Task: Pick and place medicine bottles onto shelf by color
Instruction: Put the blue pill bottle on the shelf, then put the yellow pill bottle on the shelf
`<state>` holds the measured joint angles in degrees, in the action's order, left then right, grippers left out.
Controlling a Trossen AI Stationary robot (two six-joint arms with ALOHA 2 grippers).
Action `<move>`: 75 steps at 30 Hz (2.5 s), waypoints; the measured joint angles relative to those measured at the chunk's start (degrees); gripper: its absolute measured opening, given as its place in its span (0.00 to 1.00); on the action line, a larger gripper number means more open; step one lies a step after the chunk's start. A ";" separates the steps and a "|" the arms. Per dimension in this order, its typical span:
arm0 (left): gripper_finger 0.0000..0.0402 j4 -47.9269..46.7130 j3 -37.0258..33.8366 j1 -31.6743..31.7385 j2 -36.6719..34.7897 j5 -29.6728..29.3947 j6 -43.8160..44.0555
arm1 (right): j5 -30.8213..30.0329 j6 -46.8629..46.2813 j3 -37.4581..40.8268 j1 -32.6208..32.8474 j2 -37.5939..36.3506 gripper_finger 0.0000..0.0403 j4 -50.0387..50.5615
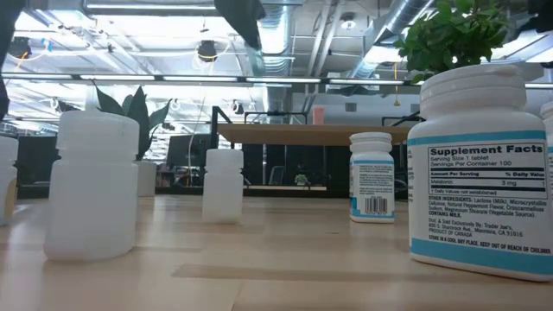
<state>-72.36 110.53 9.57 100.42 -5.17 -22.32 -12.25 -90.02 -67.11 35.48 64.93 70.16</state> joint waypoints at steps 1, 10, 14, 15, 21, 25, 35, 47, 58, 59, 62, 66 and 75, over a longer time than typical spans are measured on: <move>0.22 -0.55 1.74 0.95 1.69 -0.02 -0.67 | 0.00 0.00 0.00 0.00 0.01 0.38 -0.10; 0.22 -0.08 15.05 6.09 13.61 0.35 -2.52 | 0.00 0.00 0.00 0.00 0.04 0.37 -0.38; 0.22 -0.07 20.62 7.05 17.41 0.38 -2.90 | -0.04 0.17 0.00 0.00 0.02 0.37 -0.36; 0.22 -0.06 21.71 7.30 18.52 0.39 -2.94 | -0.19 0.33 0.00 0.02 0.02 0.37 -0.39; 0.22 0.05 24.12 8.54 22.86 0.38 -2.95 | -1.16 0.37 0.00 0.01 0.02 0.37 -0.41; 0.22 0.84 24.36 8.88 23.01 0.31 -2.96 | -1.18 0.44 0.00 0.02 0.04 0.36 -0.81; 0.22 1.00 24.18 10.74 23.60 1.48 -4.25 | -1.29 0.46 0.00 0.04 0.02 0.35 -2.40; 0.22 -1.86 24.20 12.71 23.54 2.86 -3.14 | -1.29 0.57 0.00 0.11 0.02 0.34 -2.75; 0.36 -1.79 24.20 12.64 23.54 2.88 -2.50 | -1.31 0.66 0.00 0.11 0.04 0.33 -2.97; 0.37 -1.95 24.20 12.65 23.54 2.89 -2.50 | -1.31 0.66 0.00 0.11 0.02 0.33 -2.99; 0.41 -2.34 24.20 12.65 23.52 2.89 -2.41 | -1.29 0.64 0.00 0.11 0.02 0.33 -2.97; 0.44 -2.24 24.20 12.56 23.52 2.88 -2.41 | -1.31 0.63 0.00 0.11 0.02 0.33 -2.98; 0.52 -3.77 24.42 12.42 23.13 1.32 -1.17 | -1.30 0.61 0.00 0.11 0.02 0.33 -2.92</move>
<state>-76.13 134.96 22.00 123.55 -3.85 -23.49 -13.55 -89.41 -67.11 35.59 64.95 67.24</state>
